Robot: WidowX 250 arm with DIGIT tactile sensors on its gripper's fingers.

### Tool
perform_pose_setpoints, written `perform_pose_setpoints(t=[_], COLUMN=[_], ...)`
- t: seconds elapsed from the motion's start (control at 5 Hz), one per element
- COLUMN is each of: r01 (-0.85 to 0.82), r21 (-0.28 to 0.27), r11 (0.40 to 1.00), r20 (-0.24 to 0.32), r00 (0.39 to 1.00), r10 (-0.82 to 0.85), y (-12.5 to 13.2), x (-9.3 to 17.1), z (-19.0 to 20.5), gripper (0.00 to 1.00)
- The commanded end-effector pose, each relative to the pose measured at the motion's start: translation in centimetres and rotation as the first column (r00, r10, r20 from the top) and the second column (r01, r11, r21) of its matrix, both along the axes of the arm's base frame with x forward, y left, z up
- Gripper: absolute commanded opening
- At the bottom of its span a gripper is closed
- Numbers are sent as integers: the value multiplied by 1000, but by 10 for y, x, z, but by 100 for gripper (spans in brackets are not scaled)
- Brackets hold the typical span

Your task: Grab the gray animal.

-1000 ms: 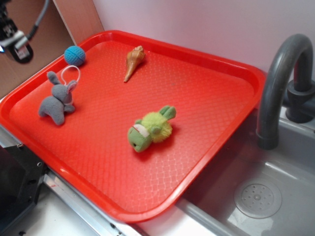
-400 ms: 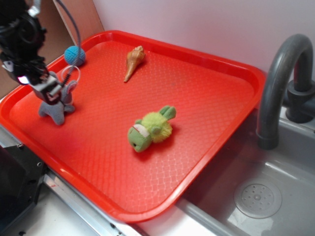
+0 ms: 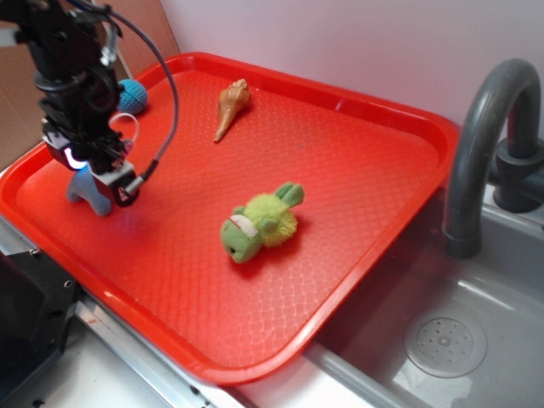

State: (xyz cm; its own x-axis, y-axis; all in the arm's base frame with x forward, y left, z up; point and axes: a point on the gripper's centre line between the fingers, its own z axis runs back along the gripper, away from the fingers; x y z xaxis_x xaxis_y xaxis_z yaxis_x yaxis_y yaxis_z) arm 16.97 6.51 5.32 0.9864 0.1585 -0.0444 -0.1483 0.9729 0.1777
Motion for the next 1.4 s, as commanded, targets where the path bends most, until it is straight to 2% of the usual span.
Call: perform_pose_setpoints(t=[0.0, 0.2, 0.4, 0.6, 0.8, 1.0, 1.2], r01=[-12, 10, -5, -44, -49, -1, 111], r21=[0, -2, 20, -15, -61, -143, -233], r11=[1000, 1000, 1000, 999, 997, 990, 966], r20=[-11, -2, 15, 37, 101, 122, 167], r00=[1000, 1000, 1000, 998, 993, 992, 983], r10=[12, -10, 4, 44, 55, 19, -72], y=[23, 20, 18, 14, -18, -48, -83], x=[10, 8, 8, 3, 1, -7, -19], z=[-24, -24, -11, 20, 70, 122, 169], gripper=[95, 0, 0, 0, 0, 0, 0])
